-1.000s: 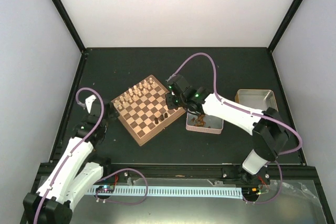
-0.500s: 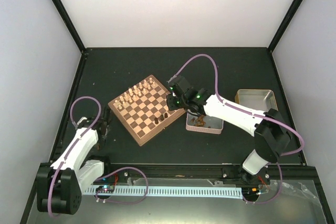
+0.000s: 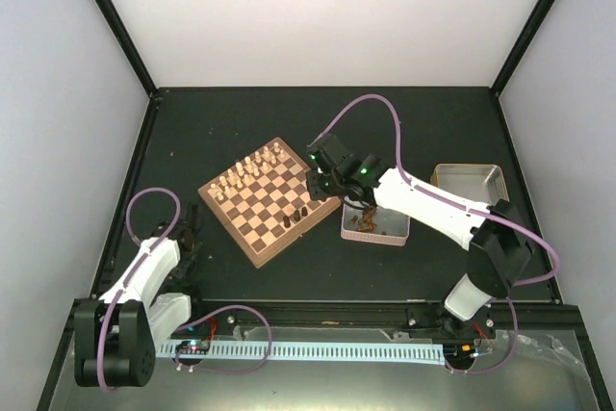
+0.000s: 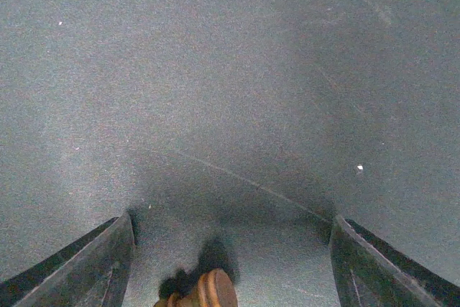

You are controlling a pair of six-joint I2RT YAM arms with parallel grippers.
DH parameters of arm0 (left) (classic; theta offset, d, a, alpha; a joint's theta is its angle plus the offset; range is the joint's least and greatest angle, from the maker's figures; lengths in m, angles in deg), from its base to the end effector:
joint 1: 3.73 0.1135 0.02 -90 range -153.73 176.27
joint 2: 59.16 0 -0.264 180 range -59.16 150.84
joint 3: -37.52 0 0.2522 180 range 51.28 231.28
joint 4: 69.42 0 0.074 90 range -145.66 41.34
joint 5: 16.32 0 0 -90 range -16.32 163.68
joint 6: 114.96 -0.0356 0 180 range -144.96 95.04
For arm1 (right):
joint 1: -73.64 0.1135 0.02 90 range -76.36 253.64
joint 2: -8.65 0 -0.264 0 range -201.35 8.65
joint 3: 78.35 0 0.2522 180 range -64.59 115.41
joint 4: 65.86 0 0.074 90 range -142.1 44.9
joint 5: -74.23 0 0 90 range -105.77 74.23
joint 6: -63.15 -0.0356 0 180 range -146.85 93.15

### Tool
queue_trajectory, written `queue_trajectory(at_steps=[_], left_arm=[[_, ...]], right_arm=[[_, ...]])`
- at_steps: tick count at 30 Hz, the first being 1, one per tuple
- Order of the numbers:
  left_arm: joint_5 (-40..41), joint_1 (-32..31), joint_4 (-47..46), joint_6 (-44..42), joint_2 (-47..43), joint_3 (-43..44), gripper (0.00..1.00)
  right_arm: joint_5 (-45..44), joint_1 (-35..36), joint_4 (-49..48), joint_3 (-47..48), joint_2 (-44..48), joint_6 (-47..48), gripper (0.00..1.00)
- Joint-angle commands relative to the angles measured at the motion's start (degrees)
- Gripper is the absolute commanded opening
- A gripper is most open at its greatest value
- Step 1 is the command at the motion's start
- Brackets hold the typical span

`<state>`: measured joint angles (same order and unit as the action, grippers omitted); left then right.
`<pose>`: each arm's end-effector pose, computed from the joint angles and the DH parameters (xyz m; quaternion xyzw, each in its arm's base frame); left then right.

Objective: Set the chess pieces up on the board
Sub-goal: Pick up the chess piece at the center of the board.

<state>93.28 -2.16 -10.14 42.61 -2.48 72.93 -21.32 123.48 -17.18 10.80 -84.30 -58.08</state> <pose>0.1273 0.0154 0.1365 -0.5688 0.8007 0.0981 0.1605 0.2296 0.2667 0.2736 -0.1376 0.9358 0.1739 0.2739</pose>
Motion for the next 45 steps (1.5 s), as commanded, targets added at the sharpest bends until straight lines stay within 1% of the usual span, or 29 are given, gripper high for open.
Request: queue_trajectory(at_steps=[1,6,12,15,20,27,32,36,42,45], left_arm=[[-7.04,0.46,-0.16,0.15,0.22,-0.70,0.75],[-9.96,0.41,1.80,-0.48,0.80,0.22,0.69],[-17.11,0.38,0.81,-6.71,0.41,0.58,0.75],[-19.15,0.44,1.12,-8.37,-0.72,-0.05,0.74],[-20.02,0.40,3.04,-9.58,-2.84,0.32,0.71],[-17.23,0.46,7.36,-10.66,-0.52,3.06,0.66],[-17.17,0.46,8.17,-9.63,3.17,4.10,0.53],[-14.39,0.46,8.89,-7.57,5.76,5.25,0.48],[-9.56,0.56,10.37,-5.44,8.17,7.00,0.47],[-8.91,0.92,10.48,-4.49,7.89,6.84,0.48]], right_arm=[[-1.64,0.24,2.31,1.41,-0.51,-0.85,0.23],[-2.53,0.21,-0.29,-2.31,2.59,-1.42,0.23],[-3.75,0.09,-5.78,-11.18,9.85,-1.69,0.23],[-3.82,0.10,-8.76,-15.80,13.82,-1.44,0.23],[-3.32,0.06,-10.79,-20.81,18.30,0.15,0.24],[-2.83,-0.01,-13.51,-26.21,22.19,1.69,0.23],[-1.93,-0.35,-14.86,-28.75,23.25,2.09,0.23],[-1.32,-0.33,-16.20,-30.41,23.32,1.44,0.23],[-1.91,-0.46,-16.77,-31.86,23.20,0.45,0.22],[-2.27,-0.60,-16.75,-31.89,23.18,0.37,0.22]])
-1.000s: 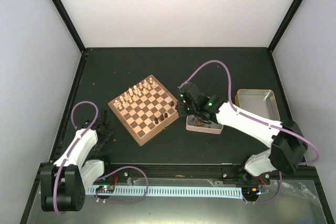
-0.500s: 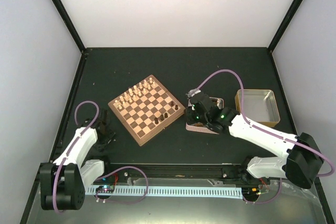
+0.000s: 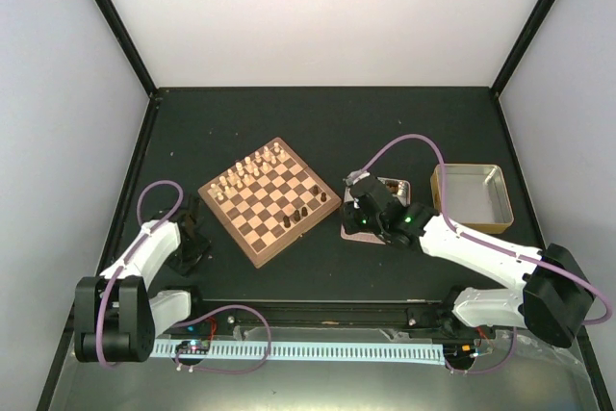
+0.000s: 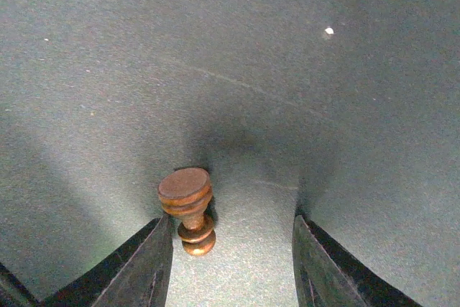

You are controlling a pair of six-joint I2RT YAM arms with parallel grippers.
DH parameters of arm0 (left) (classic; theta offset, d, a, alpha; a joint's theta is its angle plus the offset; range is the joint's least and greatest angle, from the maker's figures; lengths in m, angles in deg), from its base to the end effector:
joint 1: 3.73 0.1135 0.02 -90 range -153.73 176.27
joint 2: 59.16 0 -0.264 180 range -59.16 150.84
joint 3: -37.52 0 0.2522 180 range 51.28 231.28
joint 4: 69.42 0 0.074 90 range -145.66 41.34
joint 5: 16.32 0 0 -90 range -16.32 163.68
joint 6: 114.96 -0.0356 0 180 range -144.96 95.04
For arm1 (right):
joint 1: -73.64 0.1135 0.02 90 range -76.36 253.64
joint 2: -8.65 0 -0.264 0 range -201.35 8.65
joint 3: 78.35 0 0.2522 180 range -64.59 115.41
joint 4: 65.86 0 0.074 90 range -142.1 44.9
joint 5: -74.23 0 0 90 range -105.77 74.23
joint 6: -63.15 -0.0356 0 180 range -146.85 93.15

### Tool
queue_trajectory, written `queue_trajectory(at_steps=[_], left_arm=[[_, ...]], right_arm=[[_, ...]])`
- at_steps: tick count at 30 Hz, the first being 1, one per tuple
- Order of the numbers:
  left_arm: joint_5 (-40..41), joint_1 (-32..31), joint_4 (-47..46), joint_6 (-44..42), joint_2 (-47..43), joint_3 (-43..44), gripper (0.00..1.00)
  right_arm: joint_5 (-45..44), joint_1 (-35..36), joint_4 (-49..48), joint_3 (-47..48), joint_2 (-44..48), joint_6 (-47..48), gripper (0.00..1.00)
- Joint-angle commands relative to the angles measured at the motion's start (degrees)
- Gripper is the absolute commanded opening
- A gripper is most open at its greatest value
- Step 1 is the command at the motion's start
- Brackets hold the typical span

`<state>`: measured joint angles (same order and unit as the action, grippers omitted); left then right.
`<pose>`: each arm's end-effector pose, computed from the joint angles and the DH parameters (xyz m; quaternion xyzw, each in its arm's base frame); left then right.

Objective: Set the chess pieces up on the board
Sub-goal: Pick up the chess piece at the center of the board.

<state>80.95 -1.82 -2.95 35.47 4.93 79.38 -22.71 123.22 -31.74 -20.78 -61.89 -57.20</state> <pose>0.1403 0.0092 0.1463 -0.5171 0.8535 0.0498 0.0409 0.1668 0.1893 0.2257 -0.1333 0.9196 0.1913 0.3160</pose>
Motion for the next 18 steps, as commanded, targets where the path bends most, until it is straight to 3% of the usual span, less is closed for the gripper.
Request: queue_trajectory(at_steps=[1,14,18], left_arm=[[3.40,0.74,3.06,3.05,0.22,0.19,0.48],[3.01,2.94,-2.67,4.02,-1.47,-2.33,0.34],[2.17,3.55,-3.89,3.96,-1.76,-3.11,0.26]], right_arm=[[-1.07,-0.37,-2.17,-0.31,0.75,-0.50,0.22],[-1.32,-0.70,-2.34,-0.59,-0.27,-1.45,0.21],[-1.39,-0.76,-2.25,-0.55,-0.39,-1.64,0.20]])
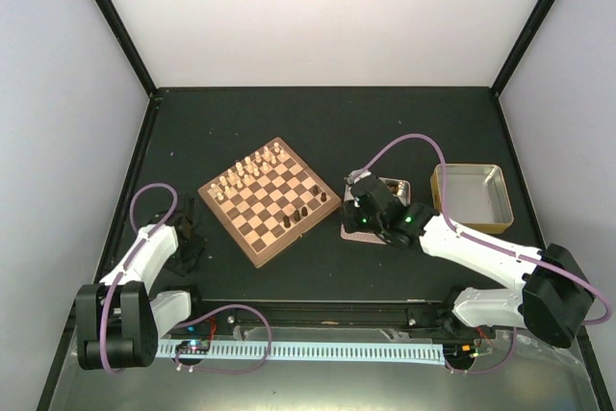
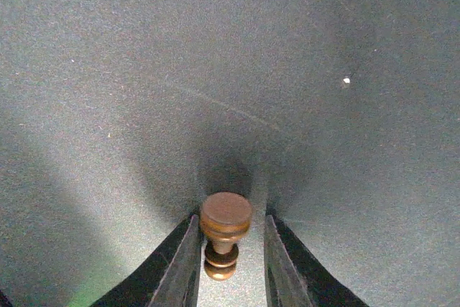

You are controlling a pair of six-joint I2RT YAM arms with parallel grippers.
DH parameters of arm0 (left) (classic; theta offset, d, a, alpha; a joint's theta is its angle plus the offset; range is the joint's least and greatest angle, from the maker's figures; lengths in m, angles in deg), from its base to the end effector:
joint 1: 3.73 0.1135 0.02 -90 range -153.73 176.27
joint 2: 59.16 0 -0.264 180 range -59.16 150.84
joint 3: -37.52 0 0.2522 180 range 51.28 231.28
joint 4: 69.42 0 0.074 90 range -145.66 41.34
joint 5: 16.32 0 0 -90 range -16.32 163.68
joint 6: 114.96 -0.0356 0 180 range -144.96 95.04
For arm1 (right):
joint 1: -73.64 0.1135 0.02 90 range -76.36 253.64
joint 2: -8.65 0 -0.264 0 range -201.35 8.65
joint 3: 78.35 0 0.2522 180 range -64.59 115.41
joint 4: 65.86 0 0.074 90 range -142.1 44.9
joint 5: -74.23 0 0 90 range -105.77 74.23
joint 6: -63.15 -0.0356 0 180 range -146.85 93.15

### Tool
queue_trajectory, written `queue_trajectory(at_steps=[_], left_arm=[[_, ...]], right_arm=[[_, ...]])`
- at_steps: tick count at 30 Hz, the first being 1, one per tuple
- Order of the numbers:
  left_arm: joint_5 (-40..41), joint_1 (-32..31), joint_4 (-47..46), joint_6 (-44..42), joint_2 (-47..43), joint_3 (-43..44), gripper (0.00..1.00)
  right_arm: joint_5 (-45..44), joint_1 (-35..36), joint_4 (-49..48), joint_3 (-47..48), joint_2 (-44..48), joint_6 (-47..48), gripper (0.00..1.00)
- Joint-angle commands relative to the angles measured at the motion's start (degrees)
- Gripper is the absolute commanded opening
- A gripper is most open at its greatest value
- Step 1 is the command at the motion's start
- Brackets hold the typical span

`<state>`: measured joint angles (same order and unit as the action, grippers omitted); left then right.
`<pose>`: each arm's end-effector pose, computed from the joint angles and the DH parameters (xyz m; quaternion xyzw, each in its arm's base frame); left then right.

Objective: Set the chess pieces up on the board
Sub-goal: Pick up the chess piece at the center of the board.

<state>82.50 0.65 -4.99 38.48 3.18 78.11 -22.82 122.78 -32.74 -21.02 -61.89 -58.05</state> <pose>0.1381 0.0161 0.1449 -0.5581 0.8256 0.0505 0.0668 0.1689 0.1885 0.2257 -0.1219 0.9187 0.1959 0.3205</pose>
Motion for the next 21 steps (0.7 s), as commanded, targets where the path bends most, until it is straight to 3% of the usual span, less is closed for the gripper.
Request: queue_trajectory(at_steps=[1,7,14,21], left_arm=[[0.41,1.07,-1.92,1.01,-0.23,-1.93,0.25],[-0.37,1.14,-2.16,0.48,-2.59,-1.84,0.24],[-3.42,1.08,-2.97,-3.46,-3.50,-1.59,0.10],[-11.00,0.62,-4.14,-8.62,-5.00,-0.55,0.06]], right_arm=[[-1.30,-0.29,-1.25,-0.33,-0.40,-0.87,0.20],[-1.39,-0.45,-1.41,-0.33,-0.44,-1.27,0.20],[-1.56,-0.62,-1.42,-0.50,0.31,-1.41,0.20],[-0.36,-2.06,-1.73,-0.94,1.83,-1.49,0.20]])
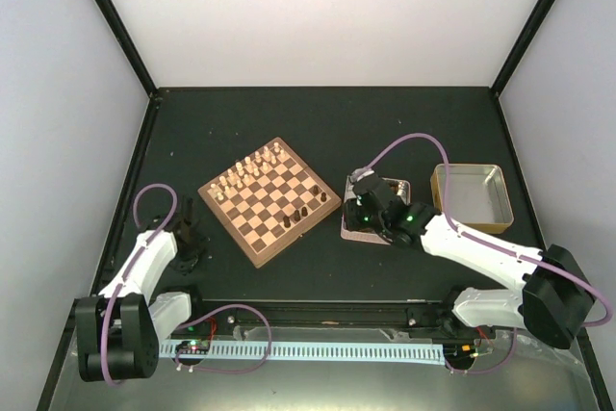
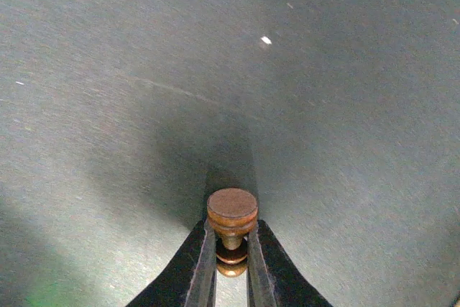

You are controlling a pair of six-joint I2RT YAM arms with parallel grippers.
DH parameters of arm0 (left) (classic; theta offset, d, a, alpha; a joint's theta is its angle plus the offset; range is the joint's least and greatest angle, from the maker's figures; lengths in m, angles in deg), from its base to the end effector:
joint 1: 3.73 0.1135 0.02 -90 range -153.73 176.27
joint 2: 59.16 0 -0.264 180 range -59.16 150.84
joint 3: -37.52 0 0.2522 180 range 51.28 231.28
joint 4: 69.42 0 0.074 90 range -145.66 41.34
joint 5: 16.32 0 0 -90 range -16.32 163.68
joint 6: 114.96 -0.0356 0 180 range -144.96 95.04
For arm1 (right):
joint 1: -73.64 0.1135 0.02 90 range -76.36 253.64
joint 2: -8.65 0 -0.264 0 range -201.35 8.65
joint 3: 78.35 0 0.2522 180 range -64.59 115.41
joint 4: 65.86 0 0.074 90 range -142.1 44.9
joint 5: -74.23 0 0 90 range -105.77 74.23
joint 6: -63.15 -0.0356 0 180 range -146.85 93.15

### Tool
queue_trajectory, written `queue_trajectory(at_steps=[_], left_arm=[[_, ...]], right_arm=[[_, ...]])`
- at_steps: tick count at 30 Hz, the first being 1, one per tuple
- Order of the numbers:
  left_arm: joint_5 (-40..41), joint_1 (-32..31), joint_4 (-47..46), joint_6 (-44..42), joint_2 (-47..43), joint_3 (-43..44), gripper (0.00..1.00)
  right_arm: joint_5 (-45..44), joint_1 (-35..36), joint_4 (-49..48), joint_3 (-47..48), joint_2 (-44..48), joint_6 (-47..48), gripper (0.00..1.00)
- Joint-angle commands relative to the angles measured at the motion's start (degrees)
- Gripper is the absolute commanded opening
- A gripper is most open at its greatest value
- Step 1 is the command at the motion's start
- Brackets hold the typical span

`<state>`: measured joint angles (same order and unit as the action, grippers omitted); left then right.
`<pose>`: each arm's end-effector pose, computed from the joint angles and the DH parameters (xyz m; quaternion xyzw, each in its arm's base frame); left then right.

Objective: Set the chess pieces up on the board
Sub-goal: Pick up the chess piece at the center of the board, then place the chess piece on the chessboard.

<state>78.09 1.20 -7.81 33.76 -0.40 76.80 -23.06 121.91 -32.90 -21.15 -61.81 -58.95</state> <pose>0.1371 0.0146 0.1469 -0.5279 0.8449 -0.0009 0.0866 0.1716 0.1857 0.2255 -0.1068 0.9202 0.1950 0.3223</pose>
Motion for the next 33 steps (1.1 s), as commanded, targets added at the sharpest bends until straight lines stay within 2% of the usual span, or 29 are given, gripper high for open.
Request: queue_trajectory(at_steps=[1,8,13,19,23,28,30,33], left_arm=[[-8.25,-0.48,-1.15,-3.92,-2.10,1.10,0.05],[-12.96,-9.33,-2.52,-5.78,-6.96,5.69,0.02],[-12.33,-18.13,-7.06,-9.00,-6.51,11.79,0.02],[-8.97,-28.64,-14.27,-18.13,-4.71,18.05,0.02],[-9.79,-33.17,-20.79,-26.17,-1.15,21.20,0.02],[-19.93,-37.24,-35.13,-38.90,5.43,23.34,0.01],[-21.33,-40.09,-38.84,-46.06,7.71,24.38,0.02],[-23.42,-46.20,-42.41,-62.25,10.92,25.98,0.02]], right_arm=[[0.67,-1.66,-1.68,-0.81,2.07,-0.55,0.20],[8.92,-4.08,-2.30,0.51,3.17,-0.29,0.20],[18.31,-7.41,-3.73,1.73,3.23,-1.43,0.20],[27.00,-11.52,-4.22,4.53,2.27,-2.15,0.21],[30.77,-13.29,-3.60,7.26,0.93,-2.18,0.22],[34.89,-14.60,-2.16,10.67,-0.60,-1.97,0.24],[35.88,-15.08,-1.25,12.08,-0.93,-1.75,0.26],[37.05,-15.35,-1.00,12.79,-0.73,-1.29,0.36]])
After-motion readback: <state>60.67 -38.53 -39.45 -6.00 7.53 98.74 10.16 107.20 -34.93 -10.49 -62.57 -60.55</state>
